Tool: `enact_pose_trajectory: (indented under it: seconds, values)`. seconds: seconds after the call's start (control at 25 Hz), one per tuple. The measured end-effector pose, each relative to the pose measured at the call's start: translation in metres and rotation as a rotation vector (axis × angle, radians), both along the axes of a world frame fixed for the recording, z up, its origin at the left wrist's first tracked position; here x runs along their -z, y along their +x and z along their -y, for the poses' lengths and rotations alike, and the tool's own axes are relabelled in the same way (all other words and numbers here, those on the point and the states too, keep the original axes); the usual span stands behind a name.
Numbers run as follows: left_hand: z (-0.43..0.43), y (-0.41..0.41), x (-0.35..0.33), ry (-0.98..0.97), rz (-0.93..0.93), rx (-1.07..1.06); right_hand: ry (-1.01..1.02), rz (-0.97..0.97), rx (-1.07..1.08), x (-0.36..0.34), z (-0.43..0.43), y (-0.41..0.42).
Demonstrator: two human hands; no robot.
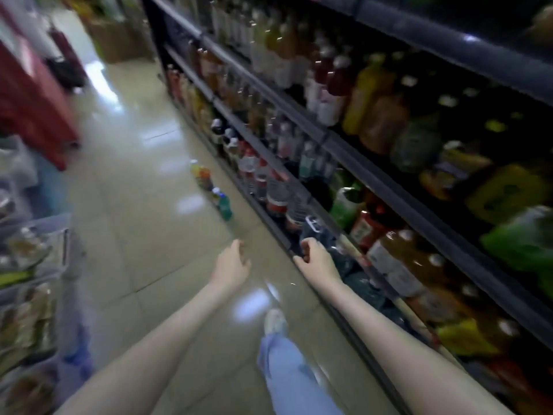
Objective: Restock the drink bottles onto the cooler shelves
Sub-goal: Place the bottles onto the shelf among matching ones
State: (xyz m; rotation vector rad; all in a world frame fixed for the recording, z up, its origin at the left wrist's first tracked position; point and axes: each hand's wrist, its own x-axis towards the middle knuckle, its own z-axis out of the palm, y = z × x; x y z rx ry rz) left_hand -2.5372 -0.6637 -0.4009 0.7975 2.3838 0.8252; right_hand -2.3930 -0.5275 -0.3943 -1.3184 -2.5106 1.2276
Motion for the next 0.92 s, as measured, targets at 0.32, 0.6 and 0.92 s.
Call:
enact_pose_trajectory:
  seconds: [0.32,0.6,0.92]
  values:
    - [-0.045,-0.299,0.061,-0.120,-0.025,-0.159,-0.088,0.075,-0.189,0.079,-0.089,-0.324]
    - [-0.122,-0.504,0.183,-0.155,0.046,-0.152,-0.119,0.231,-0.209,0.205,-0.167,-0.547]
    - [-0.209,-0.671,0.467,-0.320,0.092,0.138,-0.076,0.523,-0.328,0.528,-0.221,-0.708]
